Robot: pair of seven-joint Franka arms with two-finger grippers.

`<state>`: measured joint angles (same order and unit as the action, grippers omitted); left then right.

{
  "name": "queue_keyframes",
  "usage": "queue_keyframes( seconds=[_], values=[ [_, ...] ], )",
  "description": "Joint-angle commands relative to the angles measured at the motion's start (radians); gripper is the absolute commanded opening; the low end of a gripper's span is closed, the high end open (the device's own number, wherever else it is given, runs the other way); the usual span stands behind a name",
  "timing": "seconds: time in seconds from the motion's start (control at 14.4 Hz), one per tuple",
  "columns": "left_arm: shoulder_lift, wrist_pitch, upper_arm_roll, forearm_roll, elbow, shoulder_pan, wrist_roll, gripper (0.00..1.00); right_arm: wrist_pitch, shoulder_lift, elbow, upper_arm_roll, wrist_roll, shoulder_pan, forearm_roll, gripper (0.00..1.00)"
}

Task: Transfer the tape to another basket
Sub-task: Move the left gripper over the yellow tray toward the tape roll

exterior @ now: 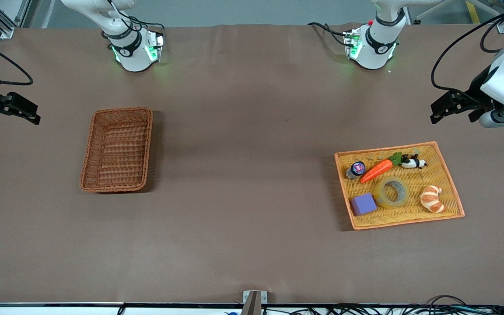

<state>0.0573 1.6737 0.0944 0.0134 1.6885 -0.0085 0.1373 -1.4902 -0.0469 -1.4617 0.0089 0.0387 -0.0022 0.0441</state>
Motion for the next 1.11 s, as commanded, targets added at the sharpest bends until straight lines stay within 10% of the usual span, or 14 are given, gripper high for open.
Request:
queue_keyframes(
  seconds=[0.0,1.04],
  values=[
    [-0.005,0.001,-0.004,-0.009,-0.018,-0.004,-0.010,1.00,-0.005,0.033,-0.035,0.000,0.006,-0.001,-0.006,1.00],
    [-0.088,0.018,0.038,-0.027,0.000,0.054,-0.002,0.92,-0.005,0.032,-0.035,0.000,0.006,0.001,-0.006,1.00]
  ],
)
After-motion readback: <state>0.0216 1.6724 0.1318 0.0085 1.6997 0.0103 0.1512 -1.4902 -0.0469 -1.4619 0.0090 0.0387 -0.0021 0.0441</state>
